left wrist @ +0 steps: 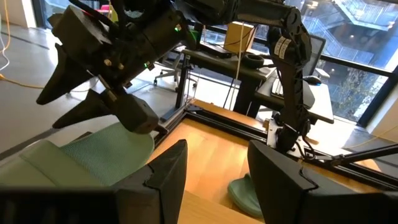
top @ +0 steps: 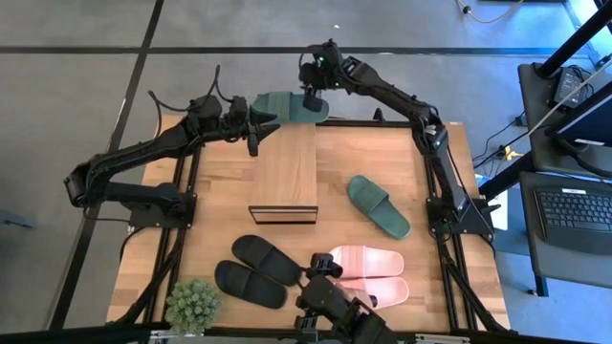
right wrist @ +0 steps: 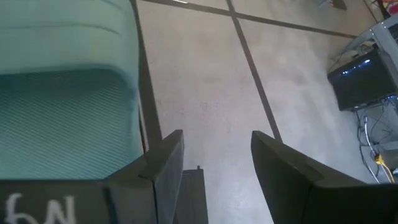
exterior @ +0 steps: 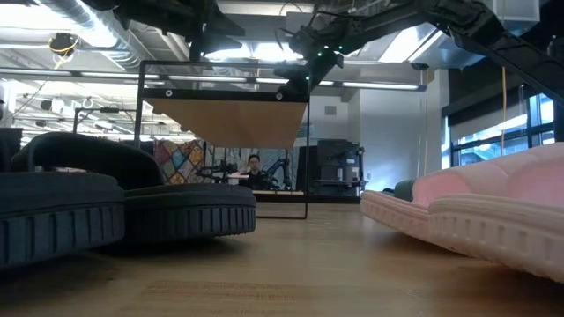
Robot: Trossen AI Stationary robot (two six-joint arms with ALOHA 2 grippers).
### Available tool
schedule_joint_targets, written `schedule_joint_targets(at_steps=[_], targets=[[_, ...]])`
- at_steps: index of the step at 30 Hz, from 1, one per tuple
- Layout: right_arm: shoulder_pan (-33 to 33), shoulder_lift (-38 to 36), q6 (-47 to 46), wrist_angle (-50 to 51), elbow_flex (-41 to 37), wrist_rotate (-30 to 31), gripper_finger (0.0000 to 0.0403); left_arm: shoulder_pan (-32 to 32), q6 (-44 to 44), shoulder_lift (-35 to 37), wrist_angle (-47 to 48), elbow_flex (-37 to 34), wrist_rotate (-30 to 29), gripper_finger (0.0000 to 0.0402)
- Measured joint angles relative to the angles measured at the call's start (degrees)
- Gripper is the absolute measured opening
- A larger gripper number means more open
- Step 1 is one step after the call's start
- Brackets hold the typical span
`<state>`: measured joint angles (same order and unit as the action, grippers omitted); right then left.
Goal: Pick and place slides into the shelf
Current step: Put the right green slipper on the shelf
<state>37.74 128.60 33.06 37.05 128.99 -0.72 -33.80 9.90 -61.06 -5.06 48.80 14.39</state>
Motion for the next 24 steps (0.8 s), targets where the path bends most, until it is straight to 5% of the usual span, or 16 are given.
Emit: schedule_joint_targets(at_steps=[24], targets=[[-0.2, 1.9, -1.3, 1.5, 0.0, -1.1, 0.0189, 0.0, 0.0, 0.0, 0.1, 0.0, 0.0, 0.0161]])
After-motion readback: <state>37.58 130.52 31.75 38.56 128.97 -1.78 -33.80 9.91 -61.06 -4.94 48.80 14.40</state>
